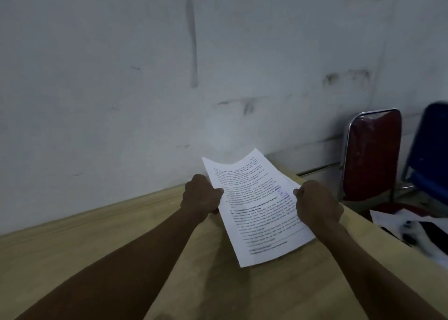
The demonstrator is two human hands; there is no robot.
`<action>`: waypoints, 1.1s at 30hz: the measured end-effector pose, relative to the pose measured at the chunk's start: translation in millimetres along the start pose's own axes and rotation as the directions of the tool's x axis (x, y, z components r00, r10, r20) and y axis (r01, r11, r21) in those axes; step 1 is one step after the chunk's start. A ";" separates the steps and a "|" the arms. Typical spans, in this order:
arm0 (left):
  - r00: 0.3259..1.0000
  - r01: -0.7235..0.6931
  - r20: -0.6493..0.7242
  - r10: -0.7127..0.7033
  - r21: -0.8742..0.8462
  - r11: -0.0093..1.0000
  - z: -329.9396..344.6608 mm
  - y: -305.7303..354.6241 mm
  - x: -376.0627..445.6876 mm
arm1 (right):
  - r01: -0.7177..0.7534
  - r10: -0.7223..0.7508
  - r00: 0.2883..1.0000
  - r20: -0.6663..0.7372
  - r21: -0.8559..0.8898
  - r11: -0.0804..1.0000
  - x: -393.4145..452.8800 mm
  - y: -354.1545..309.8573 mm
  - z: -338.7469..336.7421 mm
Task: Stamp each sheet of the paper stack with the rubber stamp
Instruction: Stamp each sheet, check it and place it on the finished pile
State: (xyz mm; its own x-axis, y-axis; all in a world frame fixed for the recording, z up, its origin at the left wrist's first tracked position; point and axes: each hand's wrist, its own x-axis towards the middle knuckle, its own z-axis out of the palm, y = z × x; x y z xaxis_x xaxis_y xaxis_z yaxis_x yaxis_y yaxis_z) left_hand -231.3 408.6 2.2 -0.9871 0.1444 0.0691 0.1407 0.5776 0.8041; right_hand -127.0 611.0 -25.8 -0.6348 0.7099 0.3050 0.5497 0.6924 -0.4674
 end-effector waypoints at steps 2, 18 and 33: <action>1.000 -0.003 0.003 0.003 0.022 1.000 16.0 0.3 15.6 | 0.032 -0.032 0.999 0.004 -0.019 0.999 19.4 4.9 10.6; 0.997 0.005 0.070 -0.030 0.332 0.943 77.4 -5.2 66.6 | 0.043 -0.037 0.998 0.047 -0.135 0.990 80.6 27.8 53.9; 0.984 0.073 0.151 -0.094 0.140 0.987 86.0 8.4 49.2 | 0.028 -0.015 0.996 0.084 -0.161 0.986 70.8 30.4 50.6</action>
State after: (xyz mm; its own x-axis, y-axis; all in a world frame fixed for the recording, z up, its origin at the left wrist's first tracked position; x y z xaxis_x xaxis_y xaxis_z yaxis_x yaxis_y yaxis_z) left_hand -272.1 489.7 -38.4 -0.9732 0.2085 -0.0970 0.0772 0.6933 0.7165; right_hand -182.8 675.8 -60.4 -0.6862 0.6863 0.2411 0.6121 0.7238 -0.3185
